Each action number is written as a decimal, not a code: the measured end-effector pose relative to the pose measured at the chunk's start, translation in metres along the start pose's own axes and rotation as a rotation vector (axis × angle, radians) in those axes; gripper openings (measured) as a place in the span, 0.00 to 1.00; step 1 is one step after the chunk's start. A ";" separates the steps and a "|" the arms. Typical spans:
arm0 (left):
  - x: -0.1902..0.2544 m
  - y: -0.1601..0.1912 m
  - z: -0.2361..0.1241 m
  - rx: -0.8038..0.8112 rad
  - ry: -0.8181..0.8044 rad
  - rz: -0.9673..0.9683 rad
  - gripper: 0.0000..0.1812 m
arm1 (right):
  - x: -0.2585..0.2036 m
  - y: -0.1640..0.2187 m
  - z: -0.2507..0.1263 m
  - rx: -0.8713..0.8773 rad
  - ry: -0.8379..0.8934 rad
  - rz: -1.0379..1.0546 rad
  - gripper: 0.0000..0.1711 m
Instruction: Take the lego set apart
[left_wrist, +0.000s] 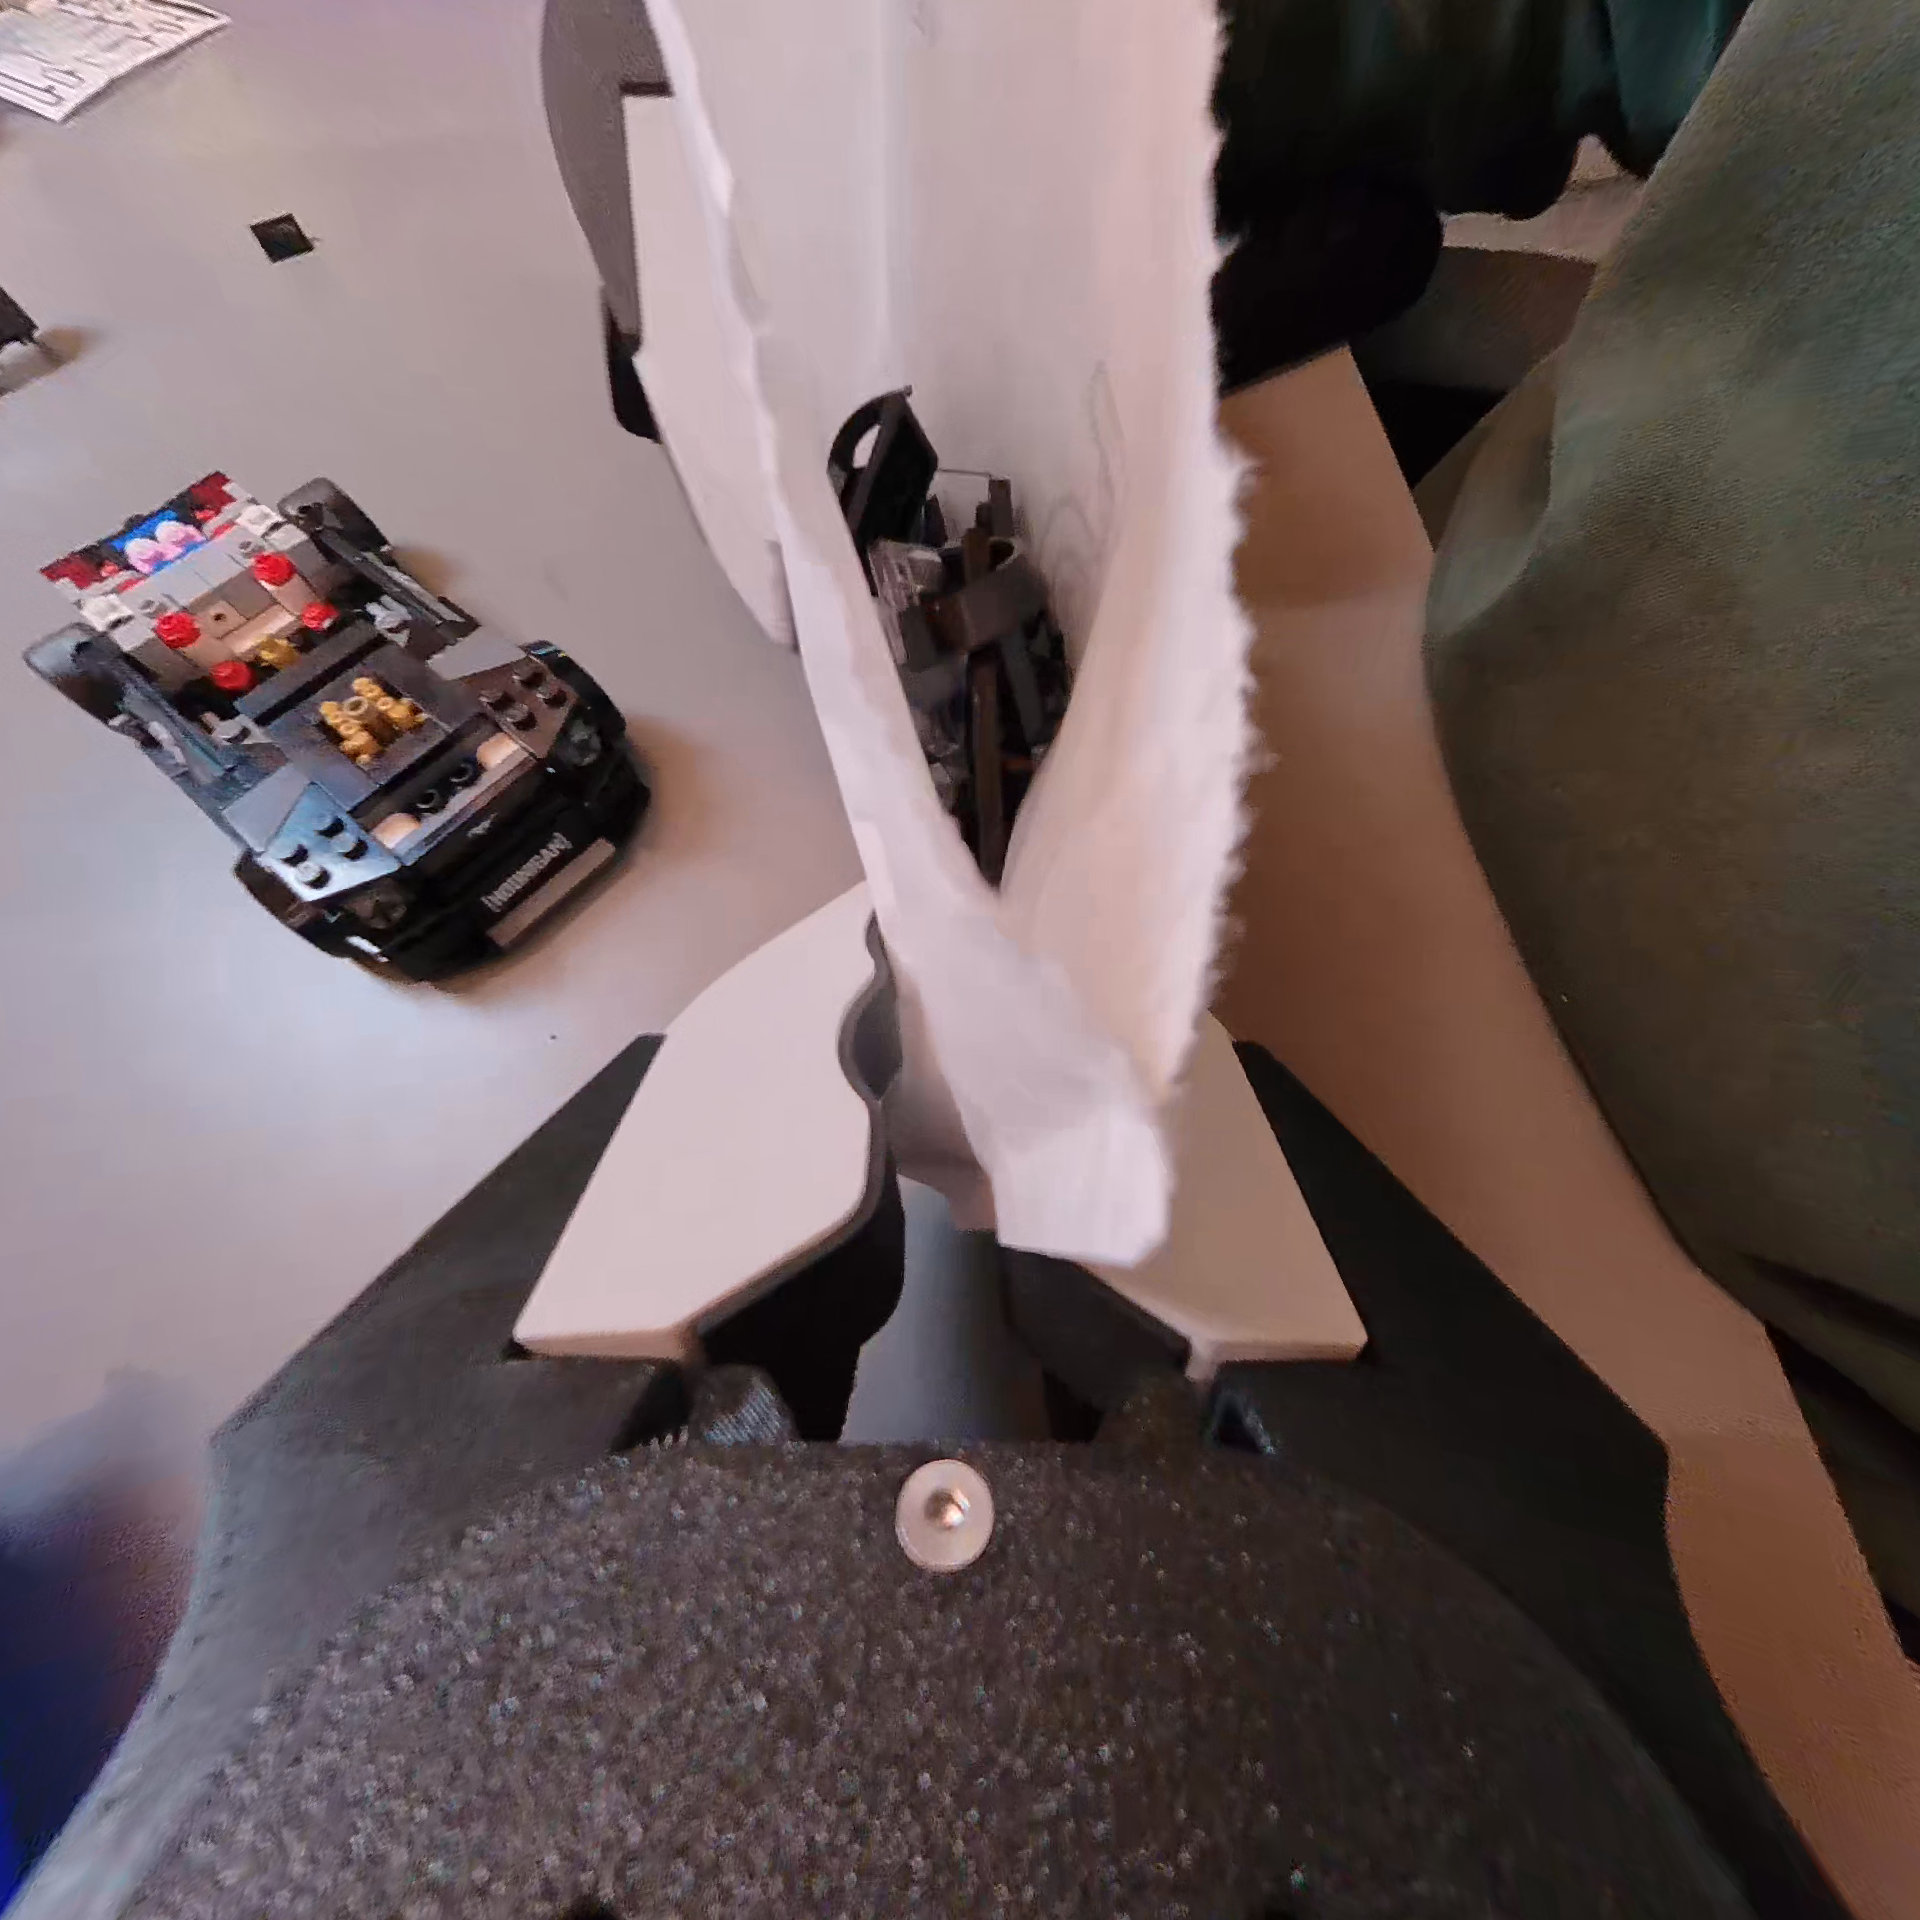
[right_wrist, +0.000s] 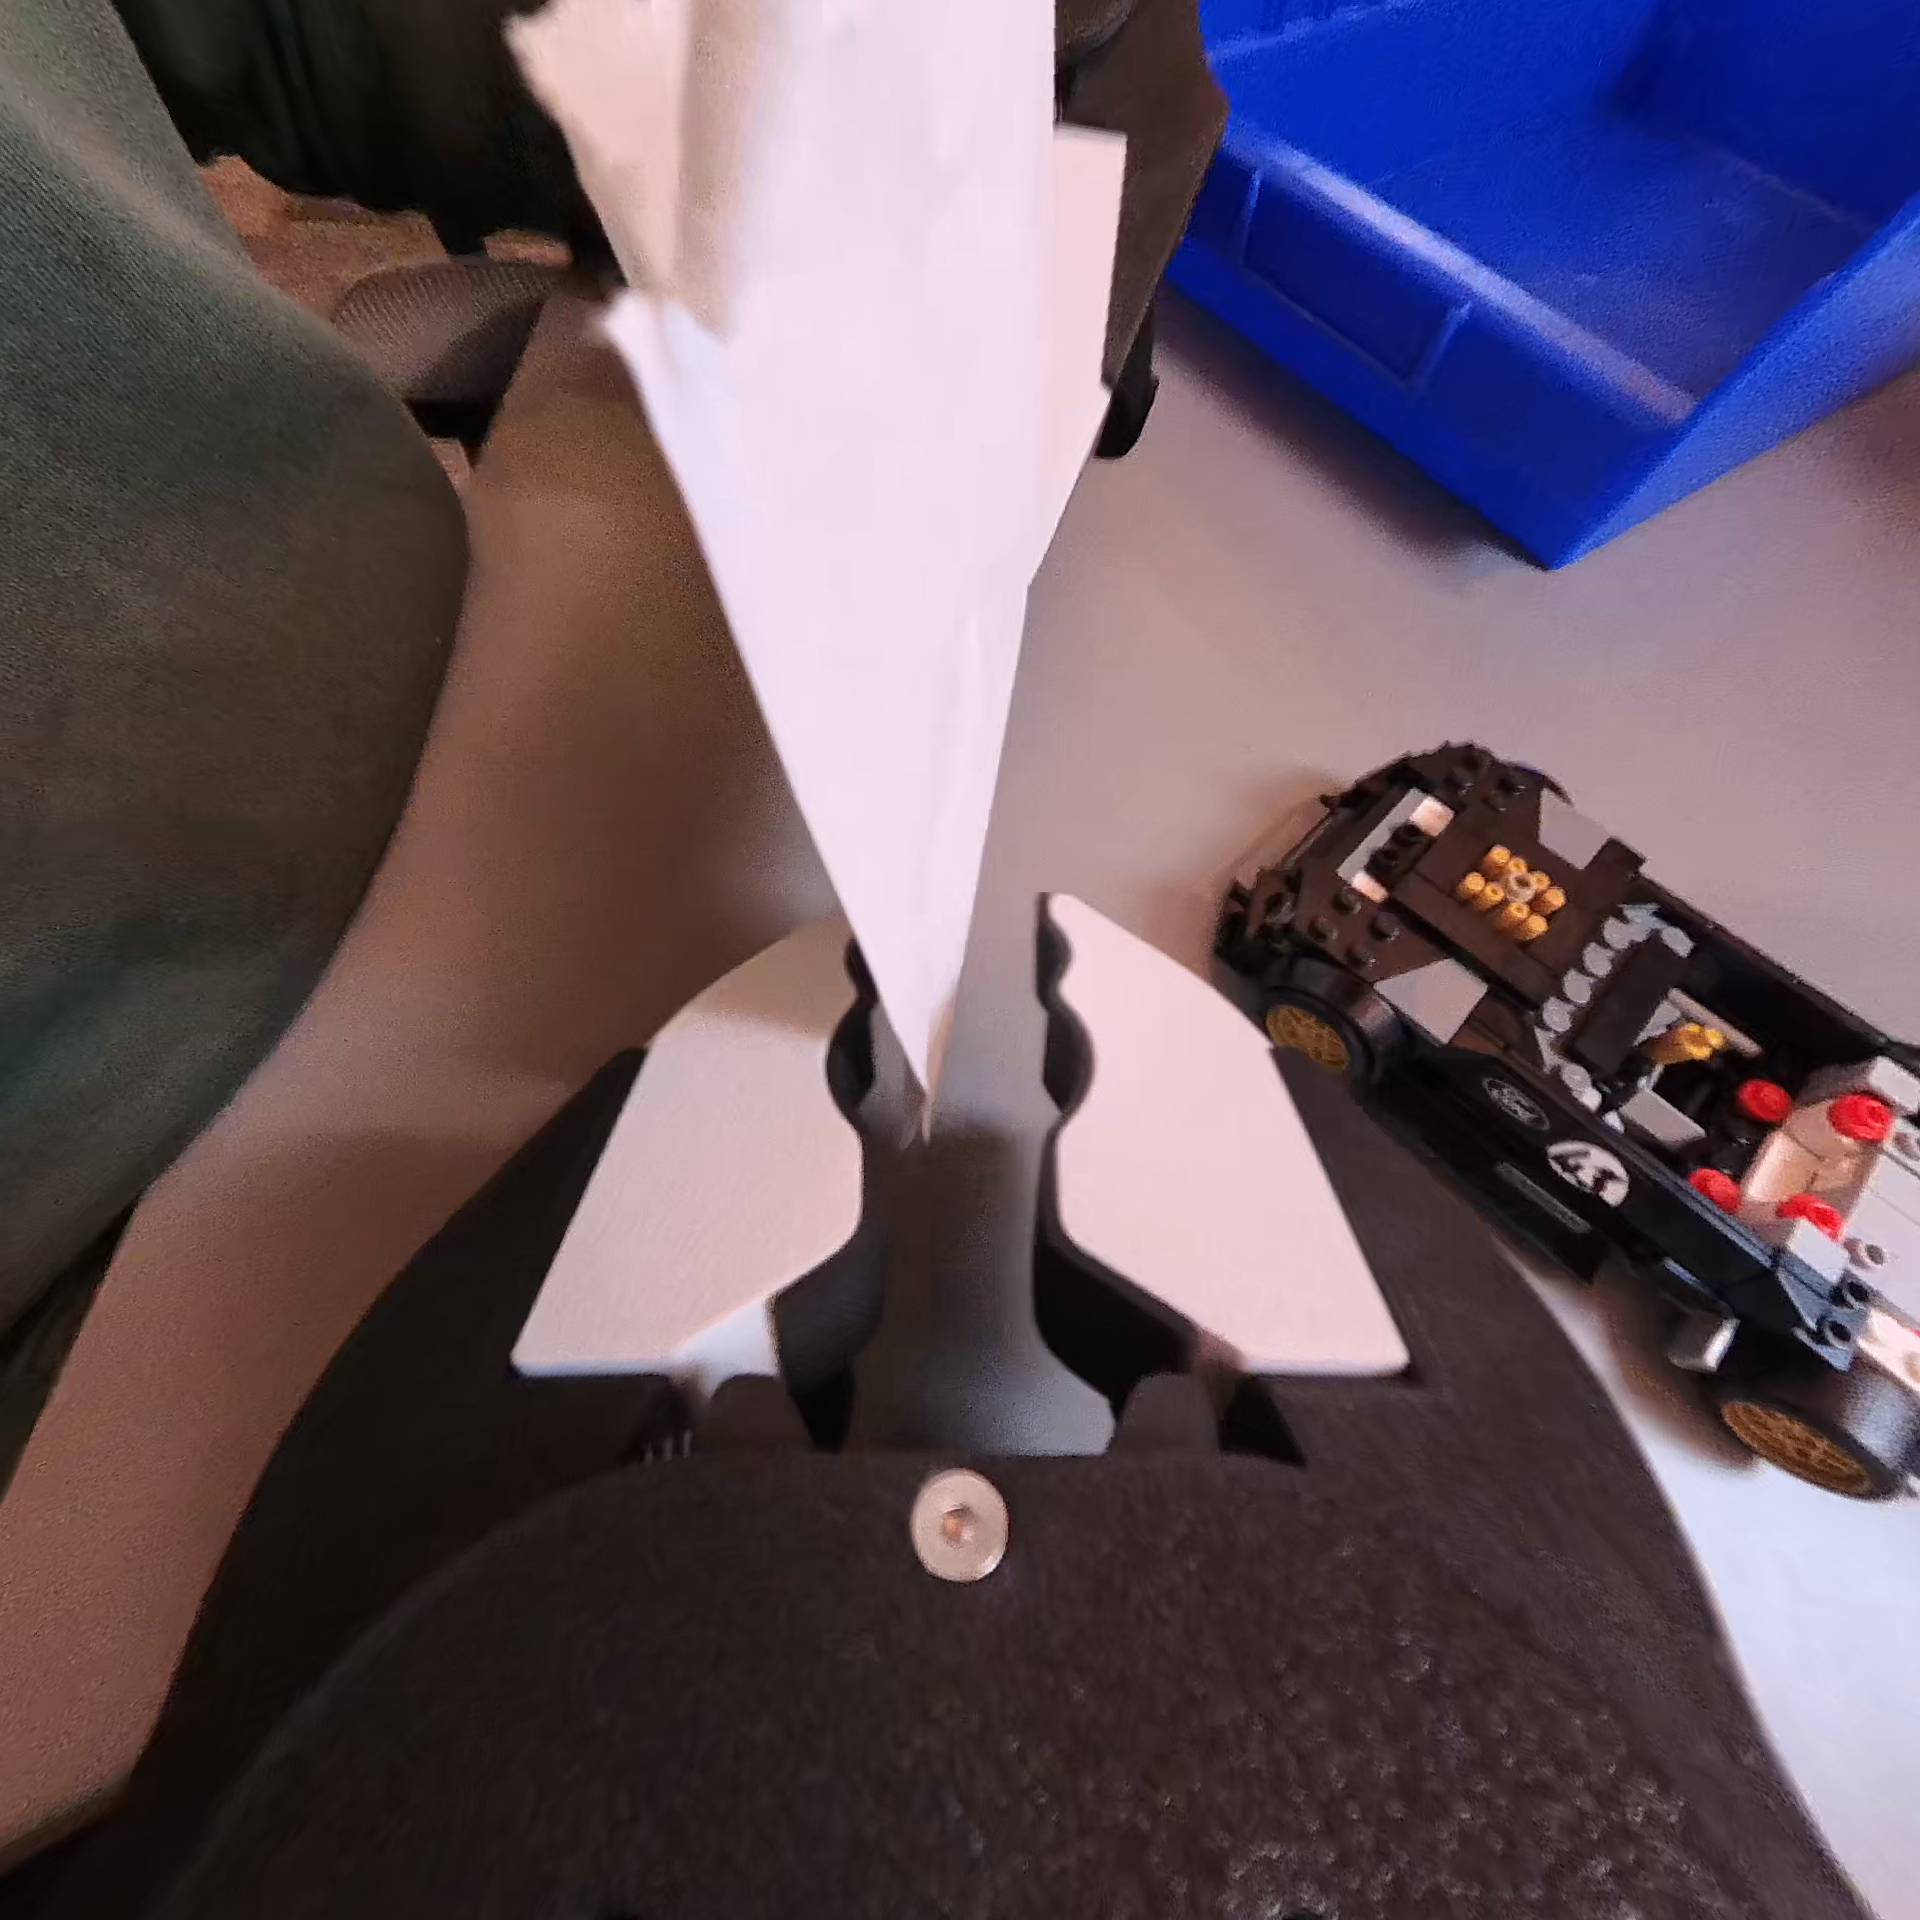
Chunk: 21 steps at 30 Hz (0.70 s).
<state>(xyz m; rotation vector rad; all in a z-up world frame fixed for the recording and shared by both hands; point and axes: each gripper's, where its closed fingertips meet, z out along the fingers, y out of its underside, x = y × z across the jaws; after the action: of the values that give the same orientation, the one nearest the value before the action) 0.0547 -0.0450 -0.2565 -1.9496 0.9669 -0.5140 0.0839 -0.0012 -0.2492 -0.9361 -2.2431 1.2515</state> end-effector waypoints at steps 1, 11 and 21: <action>0.003 -0.001 0.001 0.004 0.022 -0.014 0.09 | -0.003 -0.006 0.001 0.027 -0.010 0.004 0.22; 0.001 -0.009 0.007 0.050 0.012 -0.055 0.22 | -0.007 -0.014 0.005 0.074 -0.052 0.027 0.03; -0.016 -0.028 0.000 0.149 -0.033 -0.178 0.11 | 0.009 -0.017 0.002 0.114 0.021 0.080 0.15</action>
<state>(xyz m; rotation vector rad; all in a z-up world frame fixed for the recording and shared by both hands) 0.0568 -0.0238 -0.2323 -1.9120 0.7166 -0.6342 0.0705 -0.0024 -0.2358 -1.0000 -2.1128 1.3820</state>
